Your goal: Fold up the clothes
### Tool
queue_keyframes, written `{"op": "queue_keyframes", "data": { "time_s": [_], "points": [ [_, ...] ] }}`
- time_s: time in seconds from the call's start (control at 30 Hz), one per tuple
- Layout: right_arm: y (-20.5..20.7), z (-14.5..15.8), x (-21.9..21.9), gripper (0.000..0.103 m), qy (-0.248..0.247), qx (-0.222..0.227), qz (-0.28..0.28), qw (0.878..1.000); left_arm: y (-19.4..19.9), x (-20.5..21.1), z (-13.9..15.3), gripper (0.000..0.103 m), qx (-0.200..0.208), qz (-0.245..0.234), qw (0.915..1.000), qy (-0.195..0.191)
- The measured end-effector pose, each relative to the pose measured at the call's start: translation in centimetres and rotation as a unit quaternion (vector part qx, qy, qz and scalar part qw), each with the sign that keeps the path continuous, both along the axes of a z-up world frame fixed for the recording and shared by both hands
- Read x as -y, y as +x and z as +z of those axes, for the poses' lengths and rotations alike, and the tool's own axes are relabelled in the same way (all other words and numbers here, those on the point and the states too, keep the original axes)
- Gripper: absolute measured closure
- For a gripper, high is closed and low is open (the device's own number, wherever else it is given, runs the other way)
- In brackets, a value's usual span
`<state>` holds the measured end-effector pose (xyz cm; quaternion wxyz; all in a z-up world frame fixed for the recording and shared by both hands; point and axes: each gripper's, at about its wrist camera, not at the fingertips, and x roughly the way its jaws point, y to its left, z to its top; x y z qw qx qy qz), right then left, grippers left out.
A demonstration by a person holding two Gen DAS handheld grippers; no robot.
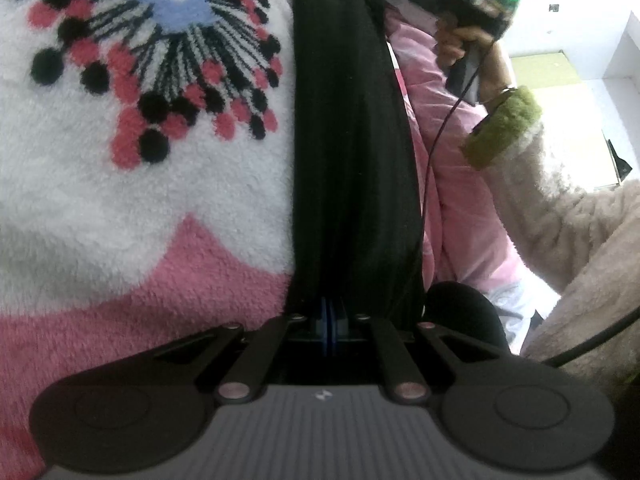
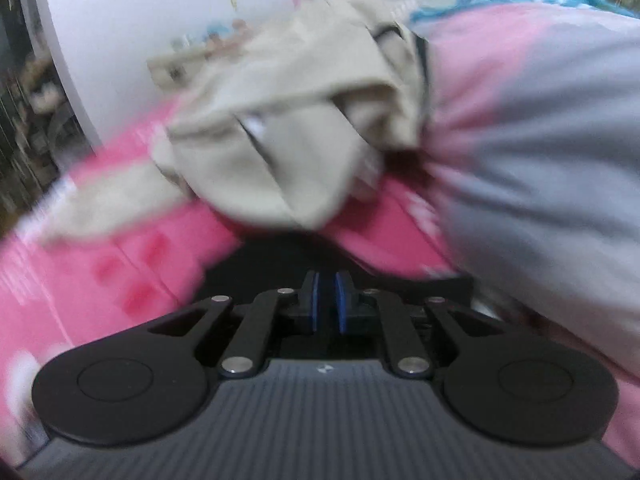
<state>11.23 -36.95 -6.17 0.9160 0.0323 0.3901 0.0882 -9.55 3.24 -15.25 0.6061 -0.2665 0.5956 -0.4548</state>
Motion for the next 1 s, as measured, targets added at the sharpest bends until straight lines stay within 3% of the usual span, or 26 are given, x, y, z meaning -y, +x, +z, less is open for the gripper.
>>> {"op": "queue_keyframes", "data": {
  "time_s": [0.1,0.17,0.33,0.4,0.57,0.63,0.7,0.73,0.87,0.97,1.0],
  "points": [
    [1.7,-3.4,1.1,0.097,-0.036,-0.031,-0.010,0.999,-0.1,0.5,0.3,0.098,0.008,0.002,0.9999,0.008],
    [3.5,-5.2,1.9,0.100,-0.071,-0.017,-0.046,0.996,-0.4,0.6,0.7,0.098,0.021,0.004,0.9997,0.014],
    [5.0,-4.8,5.2,0.103,-0.061,0.024,-0.162,0.985,-0.8,0.8,1.2,0.098,0.034,0.007,0.9991,0.023],
    [3.8,-4.0,5.5,0.100,-0.021,0.020,-0.159,0.987,-0.8,0.7,1.2,0.098,0.033,0.008,0.9992,0.022],
    [1.1,-2.5,2.9,0.094,0.008,0.004,-0.061,0.998,-0.6,0.6,1.0,0.098,0.031,0.007,0.9993,0.021],
    [1.5,-3.4,2.9,0.091,-0.051,-0.016,-0.086,0.995,-0.8,0.9,1.1,0.098,0.035,0.008,0.9991,0.023],
    [1.3,-3.8,3.9,0.091,-0.122,-0.013,-0.139,0.983,-1.0,0.8,1.4,0.098,0.043,0.011,0.9987,0.027],
    [0.6,-3.1,4.5,0.090,-0.134,0.000,-0.165,0.977,-1.1,1.0,1.6,0.098,0.048,0.012,0.9983,0.030],
    [-6.5,2.2,6.2,0.087,-0.047,0.041,-0.183,0.981,-1.6,1.0,2.3,0.098,0.066,0.019,0.9970,0.034],
    [-11.8,4.2,5.3,0.068,0.019,0.006,-0.152,0.988,-1.8,0.8,2.9,0.091,0.068,0.025,0.9968,0.035],
    [-13.7,3.8,5.0,0.057,0.048,-0.019,-0.145,0.988,-1.8,0.5,3.3,0.088,0.070,0.028,0.9965,0.035]
  ]
}}
